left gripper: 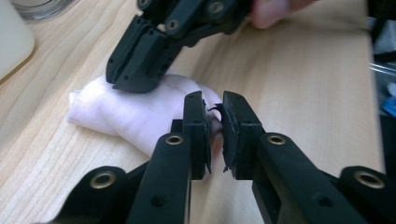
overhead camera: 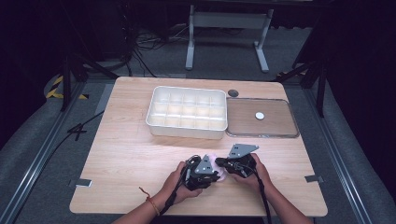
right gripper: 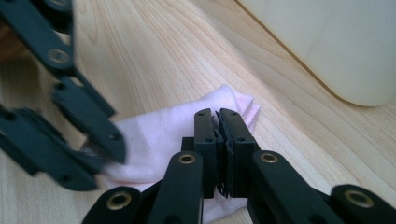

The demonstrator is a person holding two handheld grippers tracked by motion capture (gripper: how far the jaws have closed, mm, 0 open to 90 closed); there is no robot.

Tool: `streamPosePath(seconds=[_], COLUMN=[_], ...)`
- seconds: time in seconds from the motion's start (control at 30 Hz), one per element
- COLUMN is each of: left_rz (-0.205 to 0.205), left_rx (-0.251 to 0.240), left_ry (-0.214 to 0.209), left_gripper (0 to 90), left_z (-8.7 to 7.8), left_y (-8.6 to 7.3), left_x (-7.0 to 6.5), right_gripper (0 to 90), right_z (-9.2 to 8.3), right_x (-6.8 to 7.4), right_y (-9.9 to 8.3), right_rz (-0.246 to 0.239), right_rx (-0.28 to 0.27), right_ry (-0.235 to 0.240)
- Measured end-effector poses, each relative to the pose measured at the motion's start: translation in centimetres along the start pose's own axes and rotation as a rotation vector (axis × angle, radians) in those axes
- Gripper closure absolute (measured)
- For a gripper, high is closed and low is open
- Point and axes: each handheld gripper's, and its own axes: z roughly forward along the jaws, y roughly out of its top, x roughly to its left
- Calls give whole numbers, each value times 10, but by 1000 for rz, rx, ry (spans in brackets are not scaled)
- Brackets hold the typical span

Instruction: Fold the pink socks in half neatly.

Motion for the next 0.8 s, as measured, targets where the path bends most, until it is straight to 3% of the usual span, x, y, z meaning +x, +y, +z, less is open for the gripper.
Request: streamPosePath(seconds=[0.13, 0.17, 0.23, 0.37, 0.47, 0.5, 0.53, 0.6, 0.67, 0.73, 0.8], left_rz=[10, -3, -19, -25, 3, 46, 58, 60, 66, 59, 58], left_rx=[-21, -56, -75, -62, -35, -13, -11, -18, -20, -14, -15], left_ry=[-12, 11, 33, 19, 0, 3, 9, 5, 8, 8, 9], left_gripper=[827, 831, 834, 830, 819, 820, 822, 824, 824, 824, 824], left_z=[-15, -22, -25, -11, -3, 6, 7, 9, 9, 8, 9], left_y=[0, 0, -1, -7, -10, -13, -13, -13, -13, -13, -14], left_x=[2, 6, 12, 18, 15, 10, 9, 8, 8, 8, 7], right_gripper=[863, 863, 863, 863, 863, 862, 862, 858, 809, 718, 683], right_z=[-1, -1, -1, -1, -1, -1, -1, -1, -2, -6, -9], right_x=[0, -1, 0, -1, -1, -1, -1, -1, -1, -2, -5], right_y=[-1, -1, -1, -1, -2, -2, -2, -3, -3, -1, 0], right_rz=[1, -3, -2, -2, 3, 4, 4, 4, 9, 9, 38], right_rx=[3, 6, 5, 2, 1, -1, -2, -5, -2, 6, 11], right_ry=[6, 10, 11, 10, 14, 14, 15, 12, 11, -21, -37])
